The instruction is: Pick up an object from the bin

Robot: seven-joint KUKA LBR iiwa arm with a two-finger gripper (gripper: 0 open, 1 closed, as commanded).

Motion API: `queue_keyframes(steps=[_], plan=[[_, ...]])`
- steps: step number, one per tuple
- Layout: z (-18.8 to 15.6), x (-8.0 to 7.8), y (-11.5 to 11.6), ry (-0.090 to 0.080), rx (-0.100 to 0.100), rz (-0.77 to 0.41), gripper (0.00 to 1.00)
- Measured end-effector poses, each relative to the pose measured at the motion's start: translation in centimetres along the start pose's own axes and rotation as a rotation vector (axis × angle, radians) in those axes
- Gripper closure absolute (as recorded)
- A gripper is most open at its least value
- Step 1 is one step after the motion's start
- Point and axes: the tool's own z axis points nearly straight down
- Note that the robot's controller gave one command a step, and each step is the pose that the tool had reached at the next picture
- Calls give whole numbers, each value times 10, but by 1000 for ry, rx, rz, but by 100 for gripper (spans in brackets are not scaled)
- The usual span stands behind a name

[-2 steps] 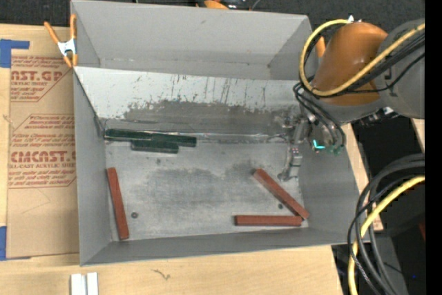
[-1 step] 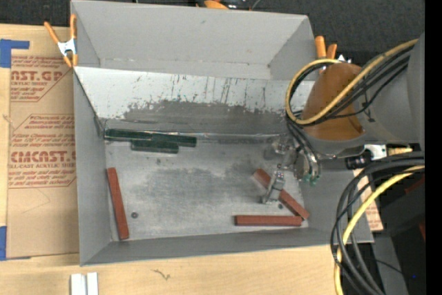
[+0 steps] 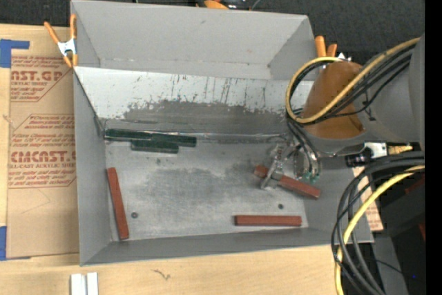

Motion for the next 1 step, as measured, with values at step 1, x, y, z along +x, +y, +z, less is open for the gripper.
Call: queue_keyframes(steps=[1], plan=[[-168, -9, 11, -9, 1, -190, 100]])
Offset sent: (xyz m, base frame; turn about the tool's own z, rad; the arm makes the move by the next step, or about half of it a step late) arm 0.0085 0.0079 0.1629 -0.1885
